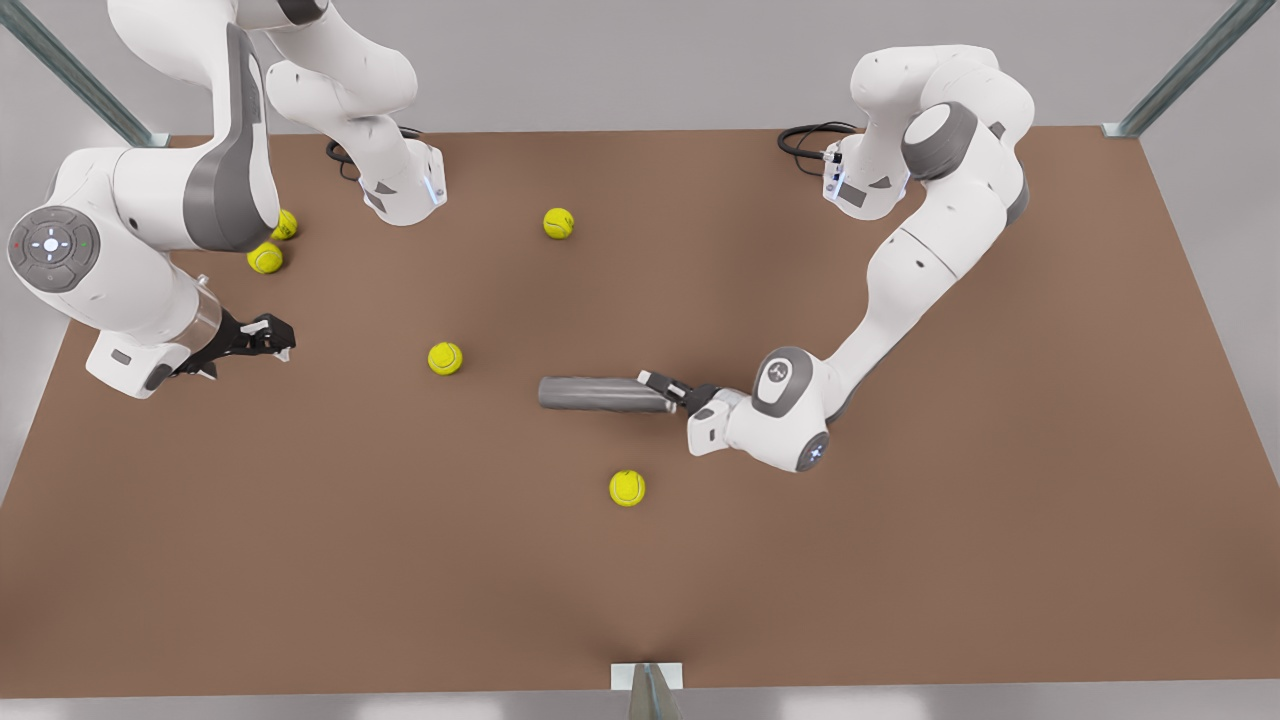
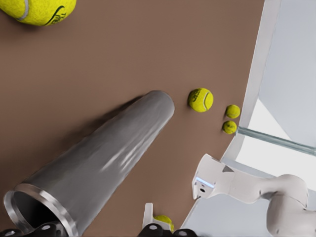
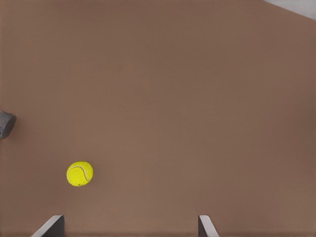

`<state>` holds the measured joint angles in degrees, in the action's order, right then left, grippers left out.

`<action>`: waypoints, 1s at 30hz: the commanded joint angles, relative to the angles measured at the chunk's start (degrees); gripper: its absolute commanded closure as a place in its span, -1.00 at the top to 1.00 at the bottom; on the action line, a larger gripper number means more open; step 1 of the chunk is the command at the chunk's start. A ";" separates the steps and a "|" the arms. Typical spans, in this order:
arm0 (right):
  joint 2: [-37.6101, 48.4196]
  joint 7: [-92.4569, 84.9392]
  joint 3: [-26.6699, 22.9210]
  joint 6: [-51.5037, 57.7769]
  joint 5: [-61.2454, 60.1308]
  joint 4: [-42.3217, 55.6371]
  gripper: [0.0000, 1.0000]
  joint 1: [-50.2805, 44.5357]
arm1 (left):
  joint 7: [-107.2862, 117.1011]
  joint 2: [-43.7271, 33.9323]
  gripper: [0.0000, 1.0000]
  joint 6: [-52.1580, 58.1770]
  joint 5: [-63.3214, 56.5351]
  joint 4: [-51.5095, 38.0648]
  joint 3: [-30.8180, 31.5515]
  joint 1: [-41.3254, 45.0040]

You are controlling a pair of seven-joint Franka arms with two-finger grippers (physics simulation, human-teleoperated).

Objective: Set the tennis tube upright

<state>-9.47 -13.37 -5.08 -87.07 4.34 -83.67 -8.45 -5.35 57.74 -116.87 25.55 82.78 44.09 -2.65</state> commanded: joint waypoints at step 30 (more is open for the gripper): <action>1.30 6.69 -0.02 -1.08 0.93 -1.14 1.00 0.80 | 33.03 -24.87 -0.57 27.31 -42.51 -2.62 2.76 -8.95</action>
<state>-8.42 -12.41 -5.20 -87.67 5.16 -84.54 -7.60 14.77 32.99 -97.22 -10.01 80.57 46.79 -11.62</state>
